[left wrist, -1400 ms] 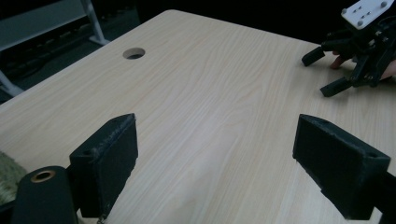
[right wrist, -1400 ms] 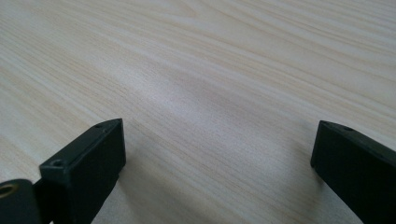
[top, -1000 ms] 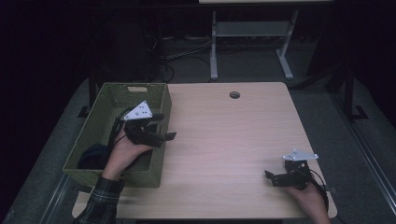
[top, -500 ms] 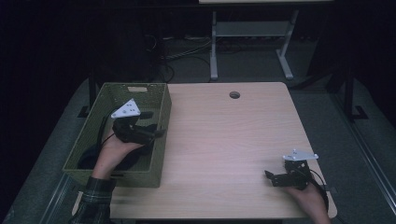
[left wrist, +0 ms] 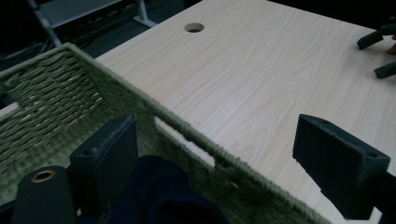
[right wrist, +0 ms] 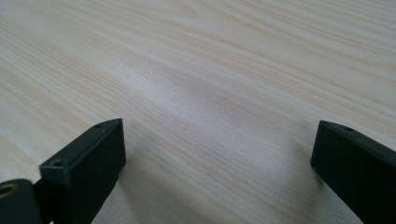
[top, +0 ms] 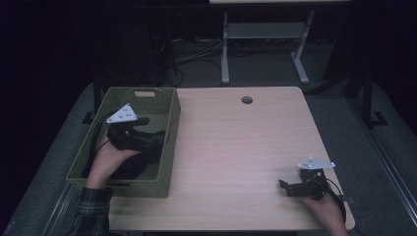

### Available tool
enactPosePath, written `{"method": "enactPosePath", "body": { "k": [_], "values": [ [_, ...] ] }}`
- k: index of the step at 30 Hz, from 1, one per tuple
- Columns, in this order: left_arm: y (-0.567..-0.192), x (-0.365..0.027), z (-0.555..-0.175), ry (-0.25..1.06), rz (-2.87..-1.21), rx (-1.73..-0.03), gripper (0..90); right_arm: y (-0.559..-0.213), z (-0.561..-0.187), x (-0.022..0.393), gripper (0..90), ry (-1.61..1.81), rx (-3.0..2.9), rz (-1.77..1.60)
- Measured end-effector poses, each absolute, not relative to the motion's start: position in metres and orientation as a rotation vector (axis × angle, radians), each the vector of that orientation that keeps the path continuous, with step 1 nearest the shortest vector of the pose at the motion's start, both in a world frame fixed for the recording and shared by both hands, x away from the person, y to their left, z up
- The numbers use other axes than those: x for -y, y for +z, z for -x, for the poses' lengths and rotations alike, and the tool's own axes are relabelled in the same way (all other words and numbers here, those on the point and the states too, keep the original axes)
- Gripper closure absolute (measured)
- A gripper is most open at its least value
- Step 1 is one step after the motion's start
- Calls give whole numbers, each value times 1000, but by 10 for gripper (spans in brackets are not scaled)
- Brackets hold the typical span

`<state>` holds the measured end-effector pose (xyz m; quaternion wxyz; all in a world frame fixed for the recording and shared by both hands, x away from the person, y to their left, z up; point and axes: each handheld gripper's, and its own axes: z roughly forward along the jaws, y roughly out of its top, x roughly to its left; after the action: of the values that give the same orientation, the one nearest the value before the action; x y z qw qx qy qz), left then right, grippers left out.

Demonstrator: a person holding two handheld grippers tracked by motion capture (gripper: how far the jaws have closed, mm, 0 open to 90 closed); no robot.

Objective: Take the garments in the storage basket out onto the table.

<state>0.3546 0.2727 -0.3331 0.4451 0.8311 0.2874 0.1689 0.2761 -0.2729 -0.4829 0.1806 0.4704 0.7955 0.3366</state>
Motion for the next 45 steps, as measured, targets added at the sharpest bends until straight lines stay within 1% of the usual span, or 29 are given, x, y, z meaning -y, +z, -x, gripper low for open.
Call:
{"method": "enactPosePath", "body": {
  "k": [24, 33, 45],
  "values": [
    [-345, -322, -345, 508, -2087, -903, 136, -483, -276, 273, 29, 950, -2247, -1329],
    [-356, -333, -346, 478, -2154, -959, 135, -483, -279, 273, 29, 946, -2240, -1335],
    [-373, -336, -354, 386, -2253, -1063, 128, -483, -279, 273, 29, 946, -2239, -1335]
  ]
}}
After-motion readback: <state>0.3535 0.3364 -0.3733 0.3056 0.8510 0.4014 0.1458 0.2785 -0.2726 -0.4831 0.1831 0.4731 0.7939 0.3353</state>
